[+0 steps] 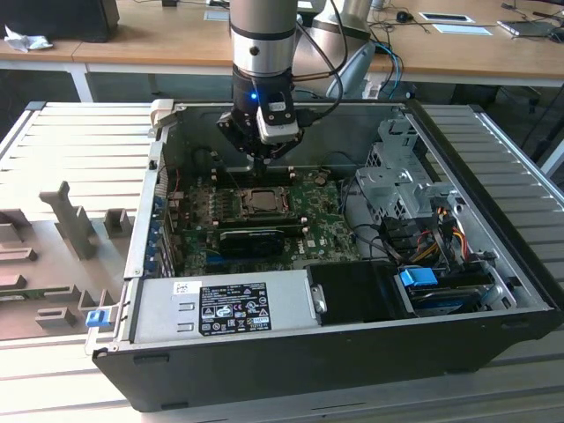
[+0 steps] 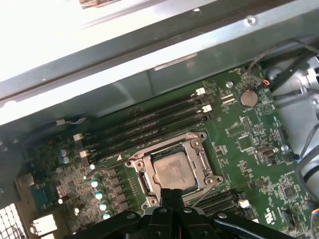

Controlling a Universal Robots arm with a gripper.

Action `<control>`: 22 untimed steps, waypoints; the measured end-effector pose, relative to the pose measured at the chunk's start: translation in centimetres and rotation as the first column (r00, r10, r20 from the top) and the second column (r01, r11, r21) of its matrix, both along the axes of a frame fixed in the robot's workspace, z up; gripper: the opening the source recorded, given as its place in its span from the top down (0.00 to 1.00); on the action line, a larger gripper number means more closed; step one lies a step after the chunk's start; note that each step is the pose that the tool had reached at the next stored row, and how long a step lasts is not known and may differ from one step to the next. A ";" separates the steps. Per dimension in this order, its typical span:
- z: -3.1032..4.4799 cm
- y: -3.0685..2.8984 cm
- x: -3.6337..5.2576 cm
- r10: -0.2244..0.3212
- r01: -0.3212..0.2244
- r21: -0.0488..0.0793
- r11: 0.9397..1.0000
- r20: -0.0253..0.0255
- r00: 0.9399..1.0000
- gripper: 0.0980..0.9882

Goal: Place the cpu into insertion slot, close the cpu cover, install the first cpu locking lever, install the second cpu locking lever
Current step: 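Install the first cpu locking lever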

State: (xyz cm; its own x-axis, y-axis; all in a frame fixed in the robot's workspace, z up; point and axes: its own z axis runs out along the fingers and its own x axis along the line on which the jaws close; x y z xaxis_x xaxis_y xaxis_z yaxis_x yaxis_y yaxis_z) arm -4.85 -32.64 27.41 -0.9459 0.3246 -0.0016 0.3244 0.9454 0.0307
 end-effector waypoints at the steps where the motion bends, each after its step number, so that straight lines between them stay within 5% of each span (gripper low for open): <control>1: 0.00 0.00 0.00 0.009 -0.009 0.000 1.000 0.000 1.000 0.99; 9: -0.01 0.00 0.00 0.130 -0.130 0.000 0.992 0.000 0.992 0.99; 12: -0.03 0.00 -0.01 0.225 -0.225 0.000 0.974 0.000 0.974 0.99; 22: -0.02 0.00 -0.01 0.358 -0.358 0.000 0.934 0.000 0.934 0.99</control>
